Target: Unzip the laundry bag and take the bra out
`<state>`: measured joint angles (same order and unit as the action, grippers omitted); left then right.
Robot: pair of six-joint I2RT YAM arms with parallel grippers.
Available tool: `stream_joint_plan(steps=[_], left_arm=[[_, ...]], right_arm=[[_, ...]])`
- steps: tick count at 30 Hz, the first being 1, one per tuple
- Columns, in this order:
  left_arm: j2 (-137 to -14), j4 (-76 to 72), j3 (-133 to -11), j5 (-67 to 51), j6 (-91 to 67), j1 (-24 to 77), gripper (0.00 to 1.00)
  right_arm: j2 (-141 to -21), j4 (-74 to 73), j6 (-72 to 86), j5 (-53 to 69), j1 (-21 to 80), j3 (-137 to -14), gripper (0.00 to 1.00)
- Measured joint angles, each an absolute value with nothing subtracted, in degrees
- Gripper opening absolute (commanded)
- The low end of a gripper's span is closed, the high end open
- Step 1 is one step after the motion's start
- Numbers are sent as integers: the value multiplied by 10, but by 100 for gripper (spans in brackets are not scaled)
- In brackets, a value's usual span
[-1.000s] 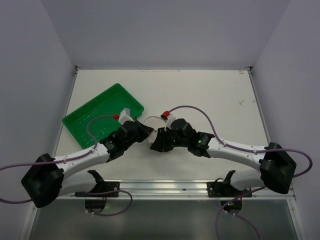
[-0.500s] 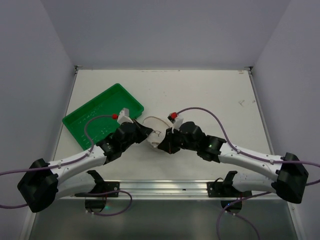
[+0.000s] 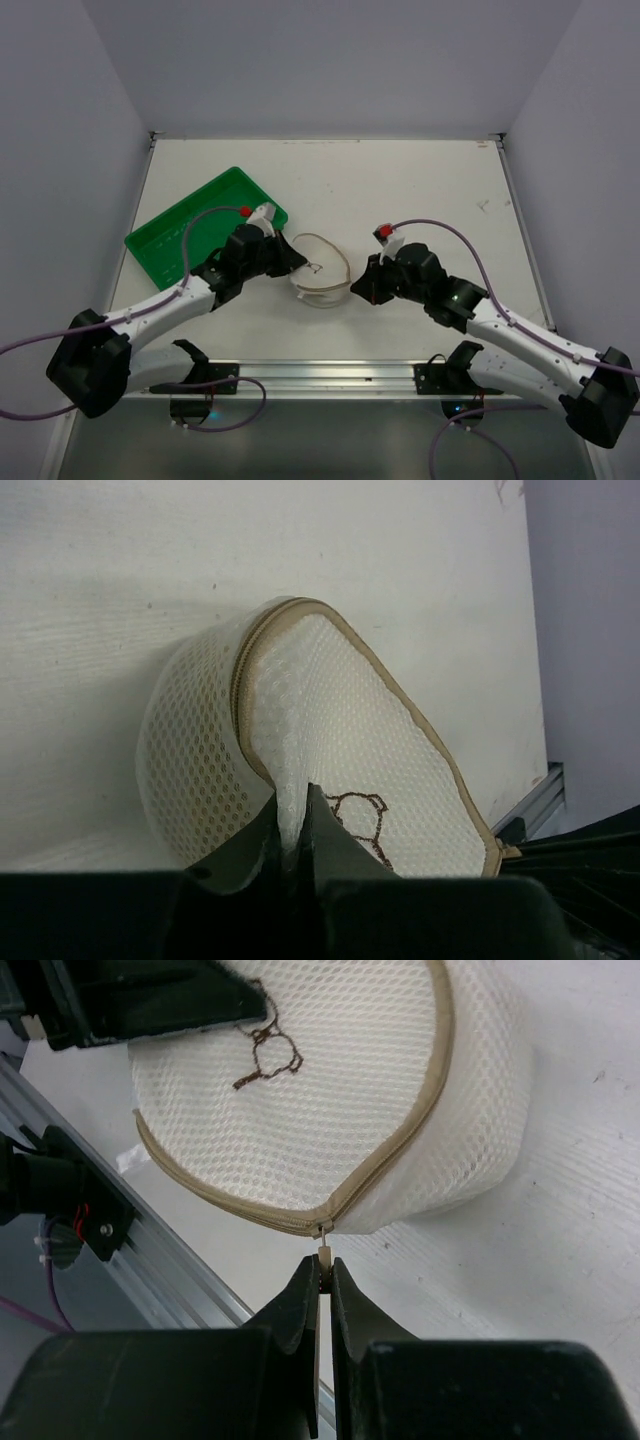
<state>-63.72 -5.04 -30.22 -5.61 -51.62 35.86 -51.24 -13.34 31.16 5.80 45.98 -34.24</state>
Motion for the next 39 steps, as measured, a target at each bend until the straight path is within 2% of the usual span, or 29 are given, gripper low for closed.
stream_joint_plan(steps=[1,3,4,6,7,9,15,20,24,27,32,35,36,38,39], left_arm=[[-661,-39,-323,-65,-494,355,19],[-708,-21,-369,-77,-457,350,29],[-732,-12,-392,-82,-441,345,45],[-773,1,-437,-88,-418,335,69],[-788,6,-456,-88,-414,329,90],[-805,14,-485,-86,-417,321,100],[-754,69,-488,-32,-457,311,100],[-567,141,-398,59,-517,311,99],[-467,159,-330,70,-575,312,97],[-454,149,-277,57,-621,320,93],[-502,120,-235,42,-677,359,86],[-536,83,-236,41,-696,374,70],[-544,76,-236,41,-700,377,52],[-555,63,-236,41,-712,379,32],[-556,57,-237,41,-717,380,17]], right_arm=[[-516,-133,307,64,459,-343,0],[-533,-132,303,74,458,-345,0],[-545,-132,304,75,461,-348,0],[-575,-122,309,77,474,-357,0],[-590,-114,315,79,483,-362,0],[-615,-81,332,88,495,-364,0],[-716,13,382,101,515,-392,0],[-784,69,399,103,533,-424,0],[-815,89,403,109,545,-442,0],[-822,98,406,116,550,-444,0],[-822,106,406,116,555,-444,0],[-822,108,406,117,556,-444,0],[-822,108,406,117,556,-444,0],[-822,107,405,116,556,-444,0],[-822,106,404,116,556,-444,0]])
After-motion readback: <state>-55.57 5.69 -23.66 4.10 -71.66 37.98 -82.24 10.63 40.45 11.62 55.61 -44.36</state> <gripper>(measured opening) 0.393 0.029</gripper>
